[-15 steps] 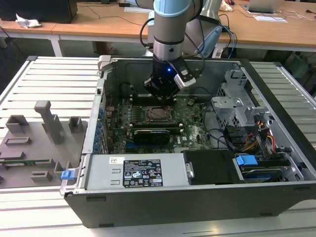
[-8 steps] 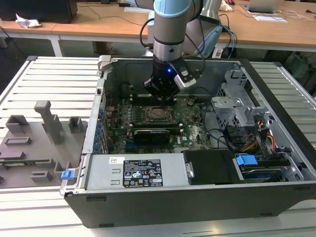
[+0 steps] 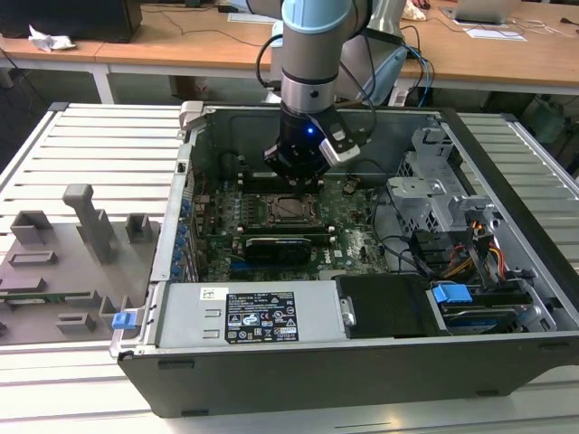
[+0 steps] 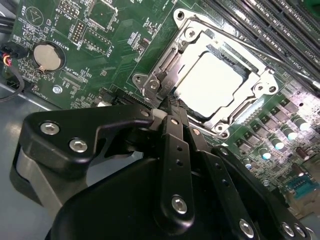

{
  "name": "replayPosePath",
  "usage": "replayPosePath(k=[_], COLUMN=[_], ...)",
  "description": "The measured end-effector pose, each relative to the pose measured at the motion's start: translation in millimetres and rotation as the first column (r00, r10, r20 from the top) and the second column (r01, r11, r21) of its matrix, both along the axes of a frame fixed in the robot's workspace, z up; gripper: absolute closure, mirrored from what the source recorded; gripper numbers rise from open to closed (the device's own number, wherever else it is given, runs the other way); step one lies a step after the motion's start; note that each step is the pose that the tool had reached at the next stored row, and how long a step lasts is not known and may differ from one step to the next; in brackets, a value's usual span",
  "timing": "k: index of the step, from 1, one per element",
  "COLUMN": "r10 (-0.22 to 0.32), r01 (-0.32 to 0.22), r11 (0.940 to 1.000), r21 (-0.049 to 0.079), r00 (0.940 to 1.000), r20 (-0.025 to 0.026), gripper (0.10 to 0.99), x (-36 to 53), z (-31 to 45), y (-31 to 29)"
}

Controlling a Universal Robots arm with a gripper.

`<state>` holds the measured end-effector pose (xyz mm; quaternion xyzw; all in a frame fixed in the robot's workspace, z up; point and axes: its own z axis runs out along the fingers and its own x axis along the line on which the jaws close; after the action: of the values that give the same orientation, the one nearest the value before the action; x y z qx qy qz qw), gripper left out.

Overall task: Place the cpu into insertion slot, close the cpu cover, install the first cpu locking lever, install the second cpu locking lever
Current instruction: 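Install the second cpu locking lever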

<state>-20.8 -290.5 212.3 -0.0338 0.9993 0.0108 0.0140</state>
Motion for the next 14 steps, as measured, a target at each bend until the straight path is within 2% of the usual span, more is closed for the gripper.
replayPosePath(k=[3, 5, 9, 12, 14], r10=[0.000, 0.000, 0.000, 0.000, 0.000], r01=[0.000, 0.000, 0.000, 0.000, 0.000], r11=[1.0000, 1.0000, 1.0000, 1.0000, 1.0000], r21=[0.000, 0.000, 0.000, 0.000, 0.000], r00=[1.0000, 1.0000, 1.0000, 1.0000, 1.0000], r20=[0.0000, 0.0000, 0.0000, 0.0000, 0.0000], gripper=[0.980, 0.980, 0.980, 0.980, 0.980], x=[0.0, 0.0, 0.0, 0.0, 0.0], z=[2.9, 9.2, 28.9, 31.1, 30.9], y=[-0.2, -0.2, -0.2, -3.3, -7.7])
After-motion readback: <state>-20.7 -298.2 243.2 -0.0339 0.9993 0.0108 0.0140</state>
